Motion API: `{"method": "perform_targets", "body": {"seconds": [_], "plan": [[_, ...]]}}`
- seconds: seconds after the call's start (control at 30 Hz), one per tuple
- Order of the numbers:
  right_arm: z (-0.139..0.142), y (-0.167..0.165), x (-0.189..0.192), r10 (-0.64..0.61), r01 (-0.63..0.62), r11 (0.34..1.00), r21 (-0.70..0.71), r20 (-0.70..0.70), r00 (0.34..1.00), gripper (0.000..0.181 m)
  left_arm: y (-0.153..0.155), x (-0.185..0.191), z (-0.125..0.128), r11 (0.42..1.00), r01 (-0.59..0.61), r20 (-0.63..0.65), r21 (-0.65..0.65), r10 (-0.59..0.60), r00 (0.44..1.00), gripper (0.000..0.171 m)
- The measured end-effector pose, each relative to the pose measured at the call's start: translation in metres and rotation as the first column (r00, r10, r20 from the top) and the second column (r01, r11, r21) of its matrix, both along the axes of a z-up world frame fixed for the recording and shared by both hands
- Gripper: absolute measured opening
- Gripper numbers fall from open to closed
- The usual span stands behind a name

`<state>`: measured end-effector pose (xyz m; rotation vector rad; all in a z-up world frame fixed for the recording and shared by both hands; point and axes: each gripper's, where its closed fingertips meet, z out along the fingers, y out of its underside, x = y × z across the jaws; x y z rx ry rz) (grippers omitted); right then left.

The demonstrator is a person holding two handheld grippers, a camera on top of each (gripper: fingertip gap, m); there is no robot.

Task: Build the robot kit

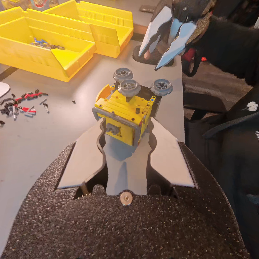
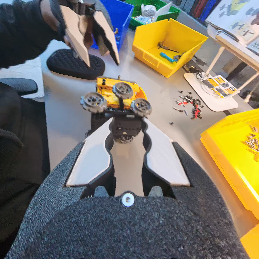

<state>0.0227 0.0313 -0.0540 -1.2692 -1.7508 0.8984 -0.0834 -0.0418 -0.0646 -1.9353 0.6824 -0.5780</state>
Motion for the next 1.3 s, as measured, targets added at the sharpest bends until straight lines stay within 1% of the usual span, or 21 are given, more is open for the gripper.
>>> {"method": "perform_targets", "body": {"seconds": [0.07, 0.13, 0.2, 0.27, 0.33, 0.37, 0.43, 0.5, 0.57, 0.6, 0.7, 0.73, 0.8, 0.87, 0.97, 1.0, 1.03, 1.07, 1.13, 1.23, 1.3], "plan": [[-0.01, 0.009, 0.001, 0.001, -0.002, 1.0, -0.028, -0.02, 1.0, 0.047, -0.004, 0.0, -0.01, 0.999, -0.037, 0.07, -0.022, 0.039, 0.997, 0.062], [-0.021, 0.016, -0.006, 0.017, -0.021, 0.996, -0.091, -0.039, 0.999, 0.053, -0.002, 0.005, -0.025, 0.998, -0.047, 0.092, -0.051, 0.051, 0.994, 0.069], [-0.031, 0.02, -0.017, 0.051, -0.057, 0.988, -0.142, -0.05, 0.997, 0.058, 0.005, 0.009, -0.036, 0.997, -0.043, 0.096, -0.065, 0.049, 0.994, 0.068], [-0.038, 0.016, -0.024, 0.115, -0.123, 0.973, -0.194, -0.051, 0.992, 0.062, 0.008, 0.008, -0.04, 0.998, -0.003, 0.081, -0.055, 0.008, 0.997, 0.055], [-0.041, 0.014, -0.029, 0.15, -0.164, 0.957, -0.238, -0.077, 0.986, 0.062, 0.01, 0.003, -0.037, 0.999, 0.018, 0.092, -0.03, -0.015, 0.996, 0.039], [-0.041, 0.012, -0.03, 0.166, -0.183, 0.948, -0.261, -0.089, 0.982, 0.06, 0.013, -0.002, -0.036, 1.0, 0.008, 0.097, -0.028, -0.006, 0.995, 0.033], [-0.048, 0.007, -0.028, 0.198, -0.215, 0.937, -0.276, -0.088, 0.976, 0.049, 0.017, -0.012, -0.037, 0.999, -0.031, 0.099, -0.03, 0.034, 0.995, 0.03], [-0.055, 0.007, -0.025, 0.202, -0.219, 0.94, -0.262, -0.09, 0.975, 0.045, 0.017, -0.015, -0.038, 0.999, -0.045, 0.119, -0.029, 0.048, 0.992, 0.034], [-0.059, 0.007, -0.023, 0.197, -0.216, 0.938, -0.272, -0.098, 0.976, 0.047, 0.016, -0.013, -0.041, 0.998, -0.032, 0.154, -0.057, 0.04, 0.987, 0.051], [-0.06, 0.006, -0.022, 0.204, -0.225, 0.934, -0.277, -0.102, 0.974, 0.049, 0.018, -0.013, -0.044, 0.997, -0.032, 0.157, -0.072, 0.043, 0.987, 0.057], [-0.07, 0.004, -0.021, 0.23, -0.238, 0.936, -0.259, -0.06, 0.971, 0.057, 0.028, -0.013, -0.054, 0.994, -0.037, 0.127, -0.102, 0.05, 0.991, 0.061], [-0.075, 0.002, -0.022, 0.243, -0.242, 0.935, -0.257, -0.031, 0.97, 0.06, 0.032, -0.012, -0.057, 0.992, -0.024, 0.131, -0.121, 0.04, 0.991, 0.062], [-0.081, -0.003, -0.025, 0.264, -0.254, 0.928, -0.272, 0.002, 0.965, 0.063, 0.036, -0.007, -0.063, 0.983, 0.022, 0.162, -0.183, 0.008, 0.987, 0.07], [-0.086, -0.009, -0.029, 0.28, -0.262, 0.924, -0.278, 0.025, 0.96, 0.064, 0.038, -0.002, -0.064, 0.973, 0.07, 0.197, -0.222, -0.026, 0.98, 0.073], [-0.091, -0.014, -0.031, 0.296, -0.275, 0.923, -0.268, 0.043, 0.954, 0.064, 0.036, 0.003, -0.062, 0.964, 0.132, 0.222, -0.233, -0.079, 0.972, 0.078], [-0.09, -0.014, -0.032, 0.296, -0.276, 0.921, -0.275, 0.033, 0.955, 0.062, 0.037, 0.002, -0.063, 0.961, 0.138, 0.229, -0.239, -0.083, 0.97, 0.078], [-0.089, -0.013, -0.033, 0.29, -0.272, 0.917, -0.29, 0.02, 0.957, 0.056, 0.039, 0.001, -0.064, 0.96, 0.137, 0.231, -0.244, -0.08, 0.97, 0.074], [-0.087, -0.013, -0.035, 0.285, -0.271, 0.913, -0.305, 0.004, 0.958, 0.047, 0.041, 0.0, -0.067, 0.96, 0.137, 0.221, -0.245, -0.082, 0.972, 0.068], [-0.085, -0.016, -0.035, 0.298, -0.285, 0.909, -0.304, -0.003, 0.954, 0.046, 0.041, -0.001, -0.068, 0.963, 0.149, 0.19, -0.223, -0.107, 0.976, 0.063], [-0.086, -0.015, -0.037, 0.283, -0.28, 0.944, -0.176, -0.008, 0.959, 0.045, 0.042, -0.003, -0.062, 0.983, 0.138, 0.057, -0.119, -0.133, 0.99, 0.061], [-0.083, -0.012, -0.04, 0.271, -0.272, 0.962, -0.038, -0.023, 0.962, 0.045, 0.045, -0.006, -0.052, 0.991, 0.133, -0.055, -0.025, -0.134, 0.989, 0.058]]}}
